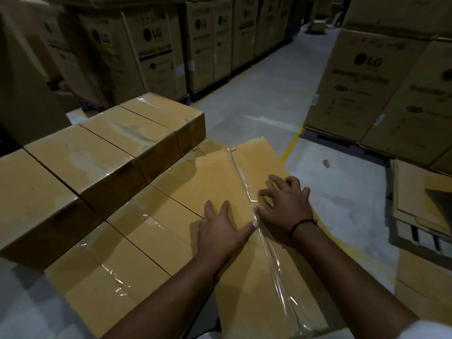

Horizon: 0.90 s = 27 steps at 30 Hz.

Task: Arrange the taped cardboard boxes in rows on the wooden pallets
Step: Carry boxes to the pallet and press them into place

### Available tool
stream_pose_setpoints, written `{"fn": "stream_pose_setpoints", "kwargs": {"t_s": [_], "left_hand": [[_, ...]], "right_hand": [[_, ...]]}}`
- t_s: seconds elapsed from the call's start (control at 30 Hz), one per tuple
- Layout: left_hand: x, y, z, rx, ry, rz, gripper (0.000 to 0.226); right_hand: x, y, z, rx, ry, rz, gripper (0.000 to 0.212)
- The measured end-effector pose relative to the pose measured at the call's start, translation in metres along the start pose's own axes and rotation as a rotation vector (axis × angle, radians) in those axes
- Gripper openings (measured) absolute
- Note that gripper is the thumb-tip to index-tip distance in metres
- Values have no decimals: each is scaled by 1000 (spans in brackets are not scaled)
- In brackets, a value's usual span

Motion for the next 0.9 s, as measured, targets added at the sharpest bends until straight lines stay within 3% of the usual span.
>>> {"fn": "stream_pose_setpoints", "kwargs": {"t_s": [0.23,0.53,0.9], "left_hand": [[-54,40,-82,22,-44,22,110],[-130,55,-259,-14,-89,69,105],[-144,37,-402,-198,-318,71,98]], "right_hand": [[-72,12,-96,56,-85,40,54],[-155,20,-284,74,-154,81,56],[-154,49,-472,92,-410,11,49]]}}
Point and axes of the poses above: each hand's wrist, its own z-axis away from the middle knuckle, its own y-axis out of the palm, x = y × z, the point moved 2 cm from there along -z, towards the middle knuckle, and after that the axes turned 3 degrees about x, right-handed, at the moved point
